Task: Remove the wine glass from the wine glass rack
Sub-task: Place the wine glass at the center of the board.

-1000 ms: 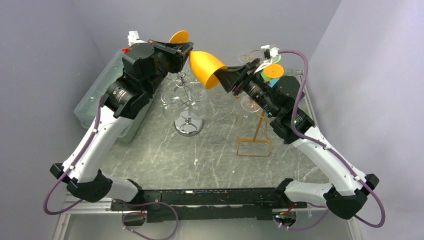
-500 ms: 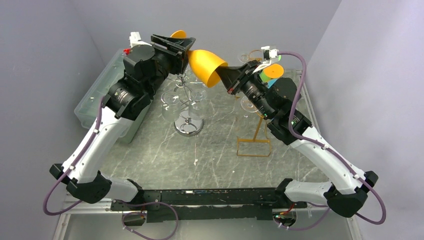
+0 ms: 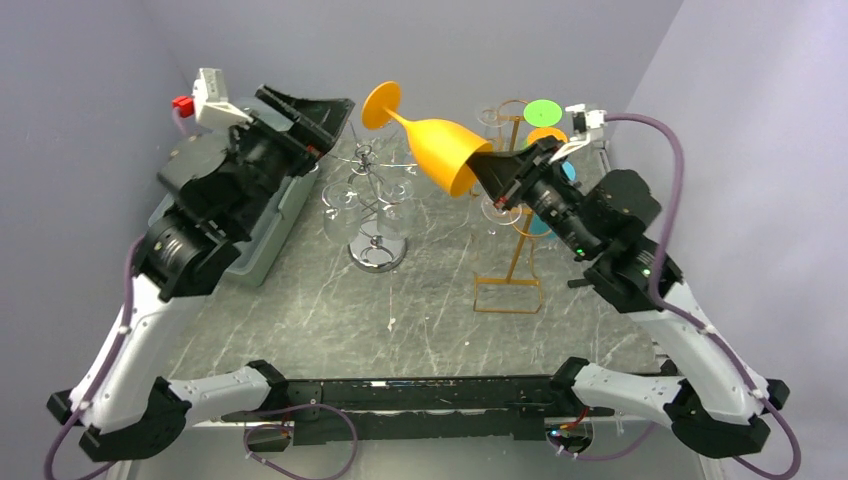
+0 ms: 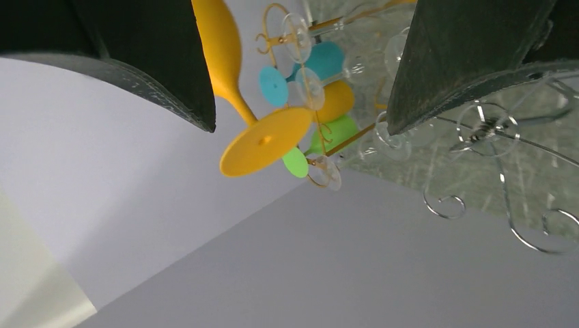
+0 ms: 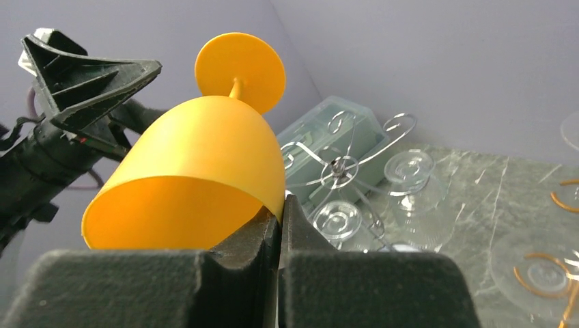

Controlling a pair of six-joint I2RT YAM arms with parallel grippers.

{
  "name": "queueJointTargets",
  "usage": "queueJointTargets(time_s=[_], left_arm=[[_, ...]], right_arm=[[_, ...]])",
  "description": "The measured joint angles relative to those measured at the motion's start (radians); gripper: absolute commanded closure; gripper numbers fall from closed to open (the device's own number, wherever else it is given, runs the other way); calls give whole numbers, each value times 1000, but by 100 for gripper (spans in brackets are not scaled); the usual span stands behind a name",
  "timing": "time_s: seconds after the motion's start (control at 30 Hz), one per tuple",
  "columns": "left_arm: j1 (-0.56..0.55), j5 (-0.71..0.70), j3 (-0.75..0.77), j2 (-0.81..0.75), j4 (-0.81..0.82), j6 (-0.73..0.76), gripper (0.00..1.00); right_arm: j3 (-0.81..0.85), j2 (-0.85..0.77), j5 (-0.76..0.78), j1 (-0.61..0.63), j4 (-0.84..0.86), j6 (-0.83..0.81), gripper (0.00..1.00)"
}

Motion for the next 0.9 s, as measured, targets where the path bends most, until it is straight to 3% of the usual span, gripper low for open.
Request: queueJointTargets(time_s=[0.17, 0.43, 0.7, 0.9], left_arm=[[0, 39, 3, -76, -18, 218, 0], [0, 105, 42, -92, -124, 429, 0], [0, 102, 33, -111, -212, 509, 1], [0, 73, 16, -141, -243, 535, 1]], right_arm=[[121, -42, -107, 0, -233, 7, 100], [241, 17, -262, 43, -593, -14, 100], [241, 216, -127, 331, -815, -24, 100], [241, 363, -23, 405, -912, -20, 100]])
